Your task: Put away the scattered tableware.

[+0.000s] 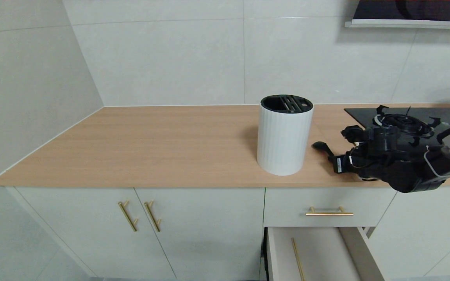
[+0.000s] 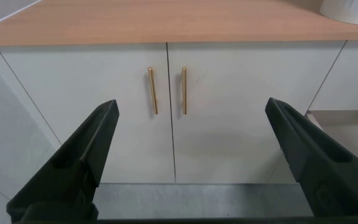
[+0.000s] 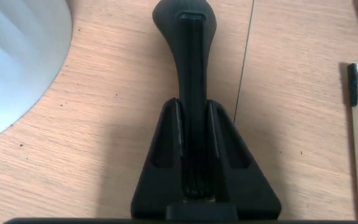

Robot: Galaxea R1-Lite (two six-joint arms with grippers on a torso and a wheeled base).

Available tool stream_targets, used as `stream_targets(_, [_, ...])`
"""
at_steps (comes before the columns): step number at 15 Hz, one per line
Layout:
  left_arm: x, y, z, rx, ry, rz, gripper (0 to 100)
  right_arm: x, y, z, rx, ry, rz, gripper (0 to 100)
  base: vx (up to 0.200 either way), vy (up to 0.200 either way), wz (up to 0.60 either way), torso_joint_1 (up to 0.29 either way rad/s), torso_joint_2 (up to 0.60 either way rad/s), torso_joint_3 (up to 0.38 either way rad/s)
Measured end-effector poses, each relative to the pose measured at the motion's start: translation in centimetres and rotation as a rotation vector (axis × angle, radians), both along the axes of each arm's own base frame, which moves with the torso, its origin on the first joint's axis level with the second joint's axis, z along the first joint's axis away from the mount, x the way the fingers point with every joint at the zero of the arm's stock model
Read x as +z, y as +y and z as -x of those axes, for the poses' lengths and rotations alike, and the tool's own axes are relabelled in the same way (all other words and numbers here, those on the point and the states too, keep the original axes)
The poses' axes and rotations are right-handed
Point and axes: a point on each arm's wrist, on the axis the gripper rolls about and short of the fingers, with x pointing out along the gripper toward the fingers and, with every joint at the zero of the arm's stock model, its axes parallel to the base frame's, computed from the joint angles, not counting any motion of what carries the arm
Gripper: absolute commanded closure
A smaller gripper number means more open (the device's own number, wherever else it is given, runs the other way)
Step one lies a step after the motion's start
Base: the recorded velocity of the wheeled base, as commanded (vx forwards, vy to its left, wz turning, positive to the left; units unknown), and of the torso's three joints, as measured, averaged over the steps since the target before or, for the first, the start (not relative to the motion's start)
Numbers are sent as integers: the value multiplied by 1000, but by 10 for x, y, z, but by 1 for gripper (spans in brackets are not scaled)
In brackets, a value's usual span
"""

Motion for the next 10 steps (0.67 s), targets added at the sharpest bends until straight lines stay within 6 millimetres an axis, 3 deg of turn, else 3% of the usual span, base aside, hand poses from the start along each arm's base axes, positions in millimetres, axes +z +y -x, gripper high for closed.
stream_targets(6, [0,0,0,0,0,0,0,6,1,1,-48,16,18,100,0,0,0,0,0,0])
stream_targets(10, [0,0,0,0,0,0,0,29,10,19,-78,101,-29,100,0,0,0,0,0,0])
